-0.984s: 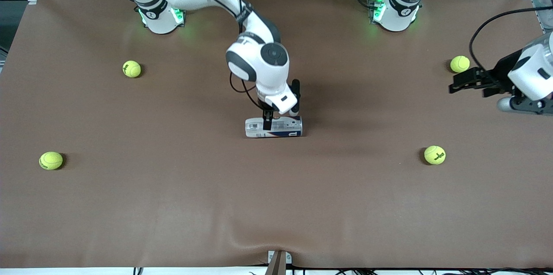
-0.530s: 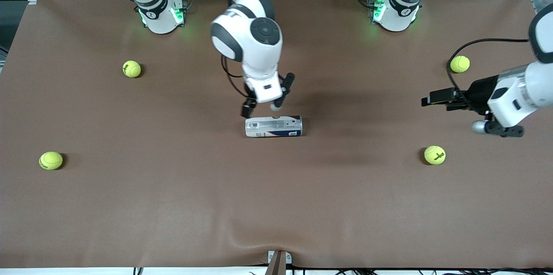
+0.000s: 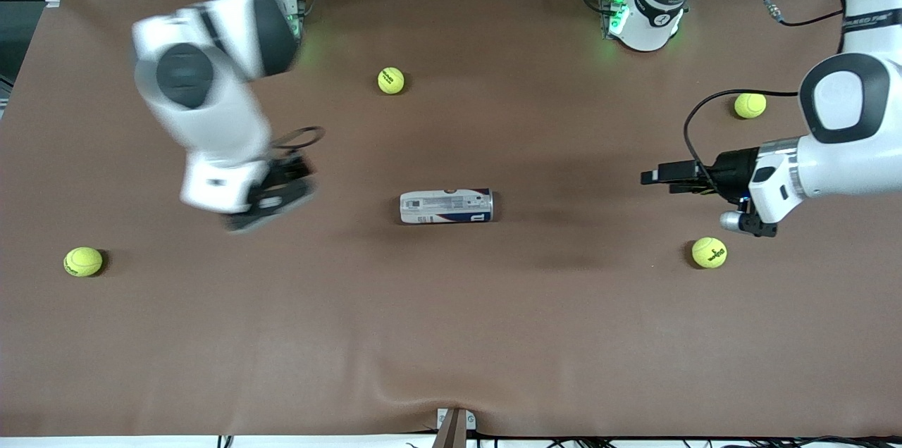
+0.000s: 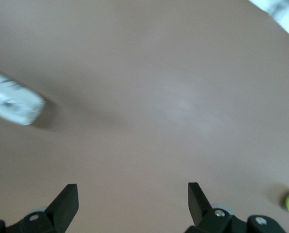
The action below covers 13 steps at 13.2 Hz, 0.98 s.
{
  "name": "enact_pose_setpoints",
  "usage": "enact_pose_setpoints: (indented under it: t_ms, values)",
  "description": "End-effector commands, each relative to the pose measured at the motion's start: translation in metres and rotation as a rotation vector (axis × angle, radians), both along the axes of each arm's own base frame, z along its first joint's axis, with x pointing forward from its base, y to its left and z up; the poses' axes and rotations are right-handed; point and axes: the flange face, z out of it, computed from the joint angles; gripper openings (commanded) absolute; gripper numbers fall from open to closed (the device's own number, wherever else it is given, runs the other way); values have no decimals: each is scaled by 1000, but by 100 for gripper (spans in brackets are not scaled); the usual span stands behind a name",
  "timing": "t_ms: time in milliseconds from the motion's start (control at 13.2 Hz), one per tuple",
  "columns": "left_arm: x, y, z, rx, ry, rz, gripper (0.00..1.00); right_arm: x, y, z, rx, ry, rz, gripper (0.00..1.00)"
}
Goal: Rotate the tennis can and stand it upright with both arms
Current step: 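Lower the can, open the right gripper while the left gripper approaches, then move the left gripper to the can's open end while the right retracts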
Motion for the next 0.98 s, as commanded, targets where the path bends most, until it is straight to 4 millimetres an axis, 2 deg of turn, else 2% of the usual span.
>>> enact_pose_setpoints:
  t_ms: [0,76,227,303,454,606,757,833,908]
  values:
    - [7,-21,-35,-92,-27,-26,100,2,-70,25,29,-20,-138,100]
    - [9,-30,-47,-134,-30,-31,100,1,-95,37,58,-29,-188,100]
    - [8,-48,-69,-199,-23,-7,100,-8,-161,53,138,-3,-344,100]
    - [6,-59,-84,-216,-37,-10,100,-12,-180,61,152,2,-383,100]
    - [6,-79,-120,-284,-60,-3,100,-25,-195,77,146,25,-455,100]
    - [5,-90,-169,-418,-99,12,100,-41,-198,96,143,33,-506,100]
    - [-3,-112,-213,-514,-106,37,100,-50,-211,103,138,52,-531,100]
    - [-4,-119,-222,-542,-114,50,100,-53,-215,107,136,59,-537,100]
    - [-8,-134,-230,-560,-107,51,100,-57,-215,115,137,59,-540,100]
